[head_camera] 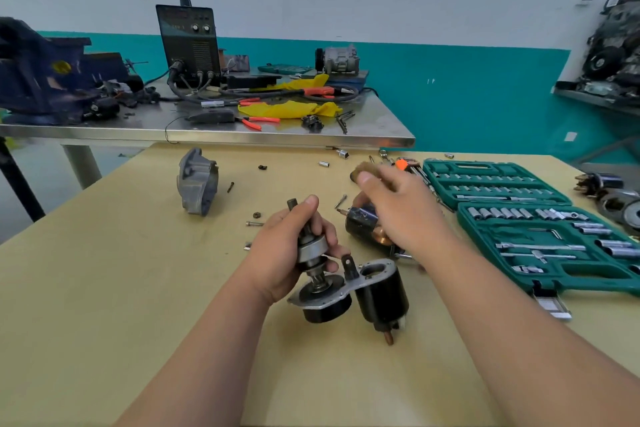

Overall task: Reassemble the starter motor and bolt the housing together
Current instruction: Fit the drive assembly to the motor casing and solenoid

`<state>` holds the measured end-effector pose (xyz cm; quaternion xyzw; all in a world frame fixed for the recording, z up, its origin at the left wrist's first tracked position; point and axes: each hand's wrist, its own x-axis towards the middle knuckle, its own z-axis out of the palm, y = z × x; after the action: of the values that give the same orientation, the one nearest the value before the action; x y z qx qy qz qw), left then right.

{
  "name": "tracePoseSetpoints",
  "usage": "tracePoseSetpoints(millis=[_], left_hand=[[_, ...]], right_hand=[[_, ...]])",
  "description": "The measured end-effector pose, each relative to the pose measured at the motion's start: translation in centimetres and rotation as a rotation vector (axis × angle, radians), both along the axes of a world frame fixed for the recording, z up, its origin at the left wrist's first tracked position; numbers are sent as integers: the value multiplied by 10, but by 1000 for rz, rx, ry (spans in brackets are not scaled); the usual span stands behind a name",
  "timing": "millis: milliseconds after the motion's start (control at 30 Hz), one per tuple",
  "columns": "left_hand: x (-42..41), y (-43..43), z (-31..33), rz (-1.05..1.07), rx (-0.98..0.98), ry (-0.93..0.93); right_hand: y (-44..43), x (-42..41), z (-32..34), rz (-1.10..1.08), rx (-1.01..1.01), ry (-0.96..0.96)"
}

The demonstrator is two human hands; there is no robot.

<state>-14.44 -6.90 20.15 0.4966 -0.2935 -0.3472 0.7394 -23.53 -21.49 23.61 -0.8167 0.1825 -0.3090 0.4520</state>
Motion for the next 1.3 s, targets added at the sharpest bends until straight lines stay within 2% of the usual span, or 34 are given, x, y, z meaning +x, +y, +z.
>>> tracePoseSetpoints(millis=[133,267,433,533,700,900,1167,1233,1300], left_hand=[[0,-7,-9,10,-39,28],[-2,-12,-13,112,-78,3],[-6,-11,-13,204,-65,22],[-7,-11,-11,234,-77,41],[-7,-10,-11,251,-66,49],[-6,-8,-12,197,-79,52],[-8,-8,-12,188,-115,137],[-7,-8,-13,199,-115,160],[-6,-7,-13,206,-125,171]], right_hand=[[10,4,-11,74,-297,95],[17,-2,-15,299,-287,136],[9,-10,1,222,-335,172],[4,-12,11,290,-460,312],[5,-13,21,328,-570,370],[14,-12,17,388,-562,420],[30,10,-6,212,-558,268],[34,15,-8,195,-464,203],[37,17,-5,251,-313,218]])
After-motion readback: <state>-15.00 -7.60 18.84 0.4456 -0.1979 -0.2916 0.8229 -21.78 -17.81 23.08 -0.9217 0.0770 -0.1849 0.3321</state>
